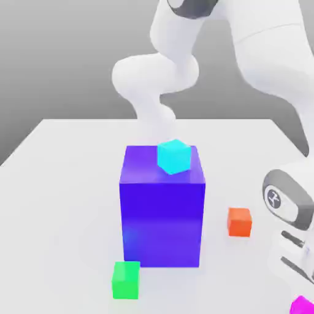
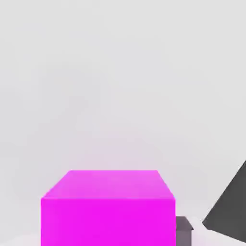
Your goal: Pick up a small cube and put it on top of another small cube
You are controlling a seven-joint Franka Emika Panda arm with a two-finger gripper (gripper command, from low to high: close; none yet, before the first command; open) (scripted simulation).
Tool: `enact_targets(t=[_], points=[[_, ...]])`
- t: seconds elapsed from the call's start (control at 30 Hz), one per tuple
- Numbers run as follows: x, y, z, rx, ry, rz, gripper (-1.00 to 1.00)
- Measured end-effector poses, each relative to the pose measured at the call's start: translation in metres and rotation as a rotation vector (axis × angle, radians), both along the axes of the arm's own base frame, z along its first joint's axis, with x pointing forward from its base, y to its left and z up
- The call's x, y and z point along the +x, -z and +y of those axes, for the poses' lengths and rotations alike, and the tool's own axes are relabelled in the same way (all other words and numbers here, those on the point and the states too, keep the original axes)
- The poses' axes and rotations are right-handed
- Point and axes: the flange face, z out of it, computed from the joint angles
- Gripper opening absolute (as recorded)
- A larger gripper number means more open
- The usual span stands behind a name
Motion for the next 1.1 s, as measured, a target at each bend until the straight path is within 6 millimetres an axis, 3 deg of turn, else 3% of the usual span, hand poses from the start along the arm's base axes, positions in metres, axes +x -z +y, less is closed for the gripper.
enact_targets(t=[0.07, 0.13, 0.6, 1.1], points=[[0.005, -0.029, -0.007, -0.007, 0.014, -0.008, -1.00], [0.015, -0.038, -0.027, -0.025, 0.027, -0.006, -1.00], [0.038, -0.016, -0.176, -0.132, 0.003, 0.109, -1.00], [0.021, -0.008, -0.330, -0.211, -0.040, 0.206, -1.00]])
